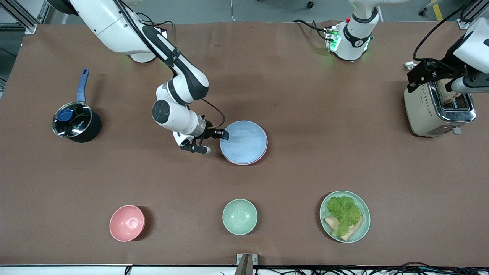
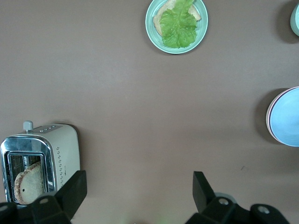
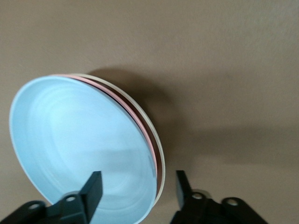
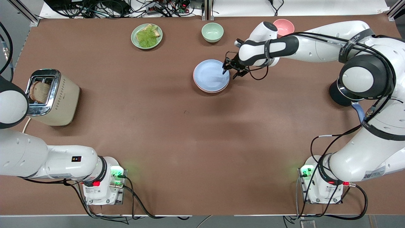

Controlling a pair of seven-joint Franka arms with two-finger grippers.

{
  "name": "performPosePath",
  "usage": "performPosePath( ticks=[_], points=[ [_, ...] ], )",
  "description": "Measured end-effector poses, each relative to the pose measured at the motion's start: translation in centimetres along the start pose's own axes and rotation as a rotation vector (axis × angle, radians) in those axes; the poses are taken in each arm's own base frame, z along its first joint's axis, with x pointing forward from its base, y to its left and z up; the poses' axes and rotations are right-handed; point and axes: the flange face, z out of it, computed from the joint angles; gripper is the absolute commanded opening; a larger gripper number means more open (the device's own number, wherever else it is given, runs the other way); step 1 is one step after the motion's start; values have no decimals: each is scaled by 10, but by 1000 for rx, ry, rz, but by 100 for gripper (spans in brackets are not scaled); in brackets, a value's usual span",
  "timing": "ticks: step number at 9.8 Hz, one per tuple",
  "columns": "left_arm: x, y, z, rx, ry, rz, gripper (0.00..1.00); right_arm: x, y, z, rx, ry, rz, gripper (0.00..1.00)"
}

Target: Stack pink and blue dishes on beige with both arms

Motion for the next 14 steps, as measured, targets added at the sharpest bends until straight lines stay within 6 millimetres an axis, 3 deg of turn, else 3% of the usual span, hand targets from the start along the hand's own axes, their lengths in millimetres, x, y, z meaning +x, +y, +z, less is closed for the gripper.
performPosePath(
  ticks=[1, 2, 4, 7, 9, 12, 14],
  points=[
    [0, 0, 0, 0, -1, 0, 100, 12, 2, -26, -4, 30, -9, 100],
    [0, 0, 1, 0, -1, 0, 100, 28, 12, -65, -37, 50, -23, 100],
    [0, 0, 1, 0, -3, -1, 100, 58, 57, -170, -181, 106, -41, 100],
    [1, 0, 2, 0, -5, -1, 100, 76, 138, -333, -389, 260, 44, 100],
    [1, 0, 3, 0, -6, -1, 100, 71, 169, -416, -405, 309, 112, 100],
    [1, 0, 3, 0, -6, 0, 100, 43, 199, -530, -445, 220, 83, 100],
    [1, 0, 3, 0, -6, 8, 100, 27, 201, -564, -418, 182, 77, 100]
  ],
)
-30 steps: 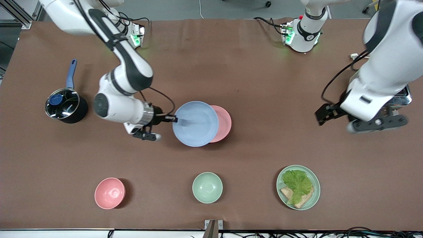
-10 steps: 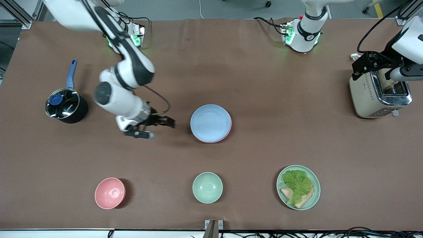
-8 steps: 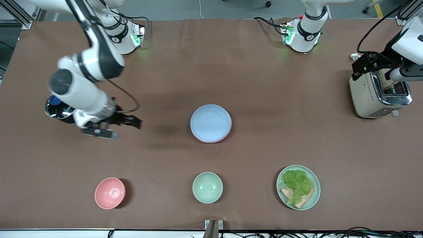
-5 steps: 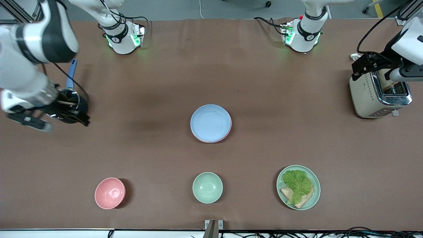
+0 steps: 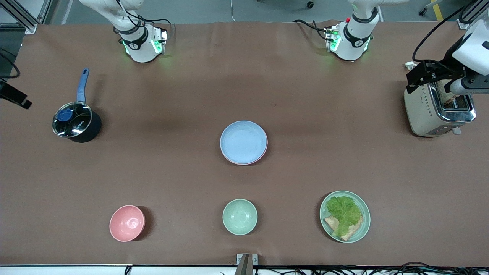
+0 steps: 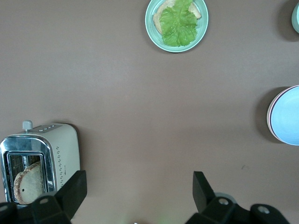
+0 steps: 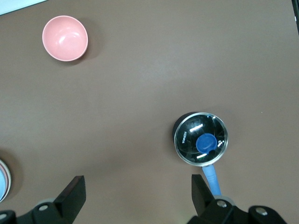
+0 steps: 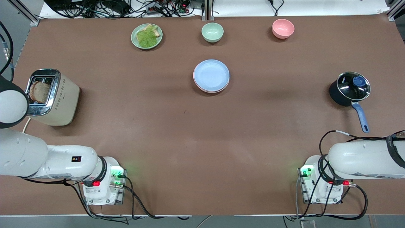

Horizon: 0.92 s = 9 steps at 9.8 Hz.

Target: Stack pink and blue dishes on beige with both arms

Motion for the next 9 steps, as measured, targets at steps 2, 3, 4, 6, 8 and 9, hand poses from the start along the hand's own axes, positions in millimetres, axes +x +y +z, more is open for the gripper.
performPosePath(
  ticks=[2, 3, 4, 6, 8, 9],
  points=[
    [0, 0, 0, 0, 0, 3, 100, 1, 0, -3, 16, 2, -6, 100],
    [0, -1, 0, 0, 0, 2, 100, 3, -1, -2, 17, 9, -12, 100],
    [0, -2, 0, 0, 1, 0, 100, 4, -4, 1, 16, 5, -21, 100],
    [1, -4, -3, -1, 7, -4, 100, 5, -12, 6, 15, -3, -38, 100],
    [1, -5, -6, -2, 14, -5, 100, 5, -15, 7, 14, -5, -58, 100],
    [1, -5, -6, -2, 14, -5, 100, 5, -14, 7, 14, -5, -72, 100]
  ],
)
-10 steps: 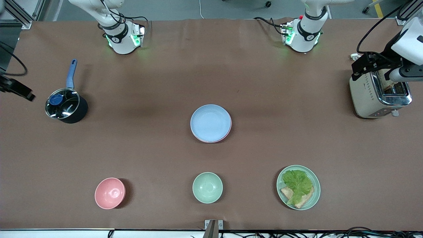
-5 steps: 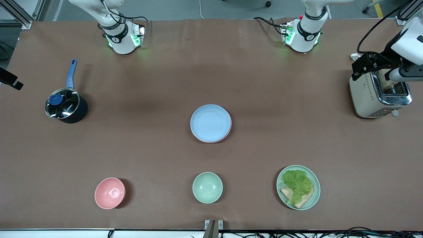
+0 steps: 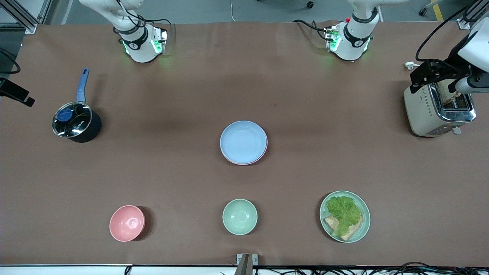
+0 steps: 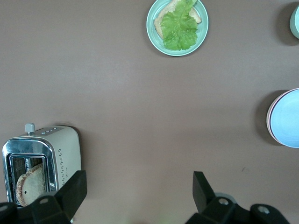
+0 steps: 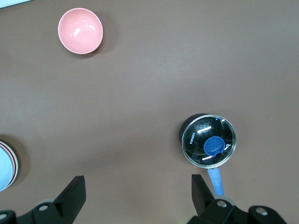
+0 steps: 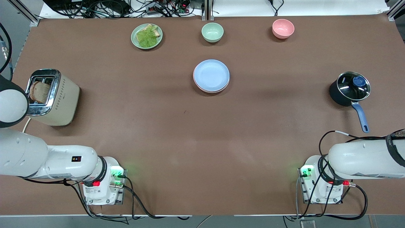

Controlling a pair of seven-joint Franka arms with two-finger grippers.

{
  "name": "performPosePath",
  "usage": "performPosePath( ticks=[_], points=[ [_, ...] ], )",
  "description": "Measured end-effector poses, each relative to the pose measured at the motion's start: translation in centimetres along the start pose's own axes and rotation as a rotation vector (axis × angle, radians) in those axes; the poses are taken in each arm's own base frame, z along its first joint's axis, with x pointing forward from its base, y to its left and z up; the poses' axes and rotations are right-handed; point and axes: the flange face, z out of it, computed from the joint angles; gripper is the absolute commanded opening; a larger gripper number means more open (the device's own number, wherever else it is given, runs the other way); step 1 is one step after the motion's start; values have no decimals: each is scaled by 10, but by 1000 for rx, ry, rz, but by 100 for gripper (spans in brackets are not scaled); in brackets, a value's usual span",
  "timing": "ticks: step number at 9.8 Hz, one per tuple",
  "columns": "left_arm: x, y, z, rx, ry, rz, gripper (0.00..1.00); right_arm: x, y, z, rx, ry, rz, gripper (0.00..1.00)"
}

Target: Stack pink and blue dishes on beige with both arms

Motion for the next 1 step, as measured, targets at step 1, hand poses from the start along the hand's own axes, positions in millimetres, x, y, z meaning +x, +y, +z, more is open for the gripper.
performPosePath(
  ticks=[1],
  points=[
    [0, 0, 0, 0, 0, 0, 100, 0, 0, 0, 0, 0, -8, 100]
  ],
)
